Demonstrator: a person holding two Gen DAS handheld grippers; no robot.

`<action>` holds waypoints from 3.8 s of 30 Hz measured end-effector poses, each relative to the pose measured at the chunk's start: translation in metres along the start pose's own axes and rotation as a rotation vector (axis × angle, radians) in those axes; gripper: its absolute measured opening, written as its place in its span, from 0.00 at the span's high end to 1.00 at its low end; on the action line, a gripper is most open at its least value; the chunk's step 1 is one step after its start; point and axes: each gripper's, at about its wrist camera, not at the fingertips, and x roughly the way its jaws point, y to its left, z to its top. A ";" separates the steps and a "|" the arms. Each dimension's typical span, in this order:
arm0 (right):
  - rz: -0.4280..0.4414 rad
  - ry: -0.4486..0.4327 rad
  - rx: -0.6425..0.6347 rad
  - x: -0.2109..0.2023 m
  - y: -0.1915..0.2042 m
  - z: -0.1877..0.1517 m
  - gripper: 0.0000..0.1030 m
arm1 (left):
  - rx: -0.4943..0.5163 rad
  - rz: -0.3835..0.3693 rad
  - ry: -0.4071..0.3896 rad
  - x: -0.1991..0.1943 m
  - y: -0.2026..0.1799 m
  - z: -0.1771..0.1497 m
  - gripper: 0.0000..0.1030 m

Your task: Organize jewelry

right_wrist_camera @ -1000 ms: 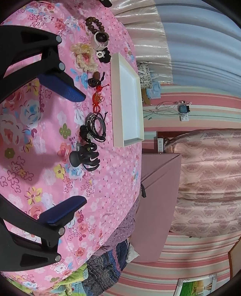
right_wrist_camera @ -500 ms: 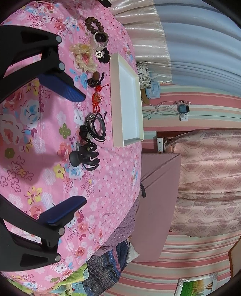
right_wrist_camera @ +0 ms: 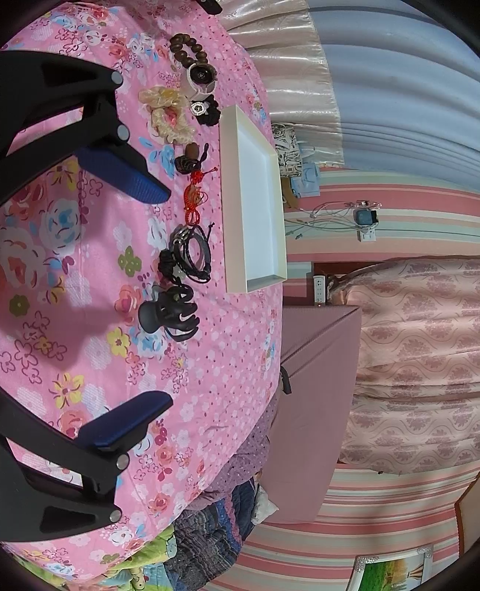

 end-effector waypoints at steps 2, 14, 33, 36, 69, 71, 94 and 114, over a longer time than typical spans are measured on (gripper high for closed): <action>-0.001 0.001 0.000 0.000 0.000 0.000 0.02 | -0.001 0.000 -0.001 -0.001 0.000 0.000 0.03; -0.001 0.001 0.000 0.000 0.000 0.000 0.02 | -0.007 -0.003 -0.007 0.000 0.001 0.001 0.03; -0.001 0.002 -0.001 0.000 0.000 0.001 0.02 | -0.013 -0.005 -0.013 0.000 0.001 0.001 0.03; -0.001 0.002 0.000 0.000 0.000 0.001 0.02 | -0.014 -0.006 -0.014 0.000 0.001 0.001 0.03; -0.001 0.003 0.000 0.000 0.000 0.001 0.02 | -0.014 -0.006 -0.009 0.002 0.001 0.000 0.03; -0.001 0.003 0.000 -0.001 0.000 0.001 0.02 | -0.015 -0.006 -0.008 0.002 0.001 0.000 0.03; 0.004 0.011 0.000 0.001 0.000 0.000 0.02 | -0.031 -0.013 0.000 0.005 0.000 -0.002 0.03; 0.084 0.260 -0.019 0.086 -0.034 0.019 0.18 | -0.033 -0.042 0.205 0.037 -0.010 0.004 0.03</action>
